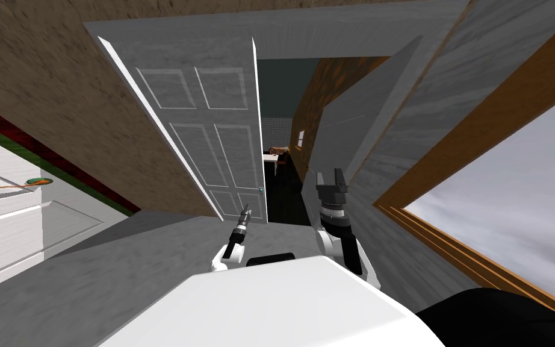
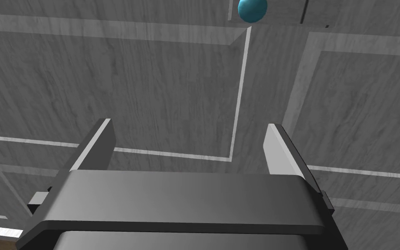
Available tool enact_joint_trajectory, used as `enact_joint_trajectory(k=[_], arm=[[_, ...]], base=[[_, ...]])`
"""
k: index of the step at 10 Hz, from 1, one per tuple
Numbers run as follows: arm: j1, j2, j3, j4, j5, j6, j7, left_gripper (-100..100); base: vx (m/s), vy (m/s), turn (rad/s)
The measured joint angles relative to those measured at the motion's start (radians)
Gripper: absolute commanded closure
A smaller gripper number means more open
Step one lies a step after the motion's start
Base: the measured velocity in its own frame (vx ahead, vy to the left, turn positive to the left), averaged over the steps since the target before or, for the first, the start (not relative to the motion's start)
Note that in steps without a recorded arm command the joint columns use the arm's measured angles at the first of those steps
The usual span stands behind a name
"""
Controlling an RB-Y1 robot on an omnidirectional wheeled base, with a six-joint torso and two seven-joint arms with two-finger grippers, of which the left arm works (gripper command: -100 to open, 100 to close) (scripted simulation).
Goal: Push the door open
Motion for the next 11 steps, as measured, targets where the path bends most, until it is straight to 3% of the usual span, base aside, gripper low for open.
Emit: enact_joint_trajectory(k=[4, 10, 11], arm=[[-0.054, -0.012, -0.001, 0.121, -0.001, -0.024, -0.004, -100], [-0.105, -0.030, -0.007, 0.240, -0.005, -0.039, -0.006, -100], [-0.106, -0.030, -0.007, 0.243, -0.005, -0.041, -0.006, -100]], base=[[0.113, -0.006, 0.000], [0.104, -0.009, 0.001], [0.103, -0.019, -0.028]])
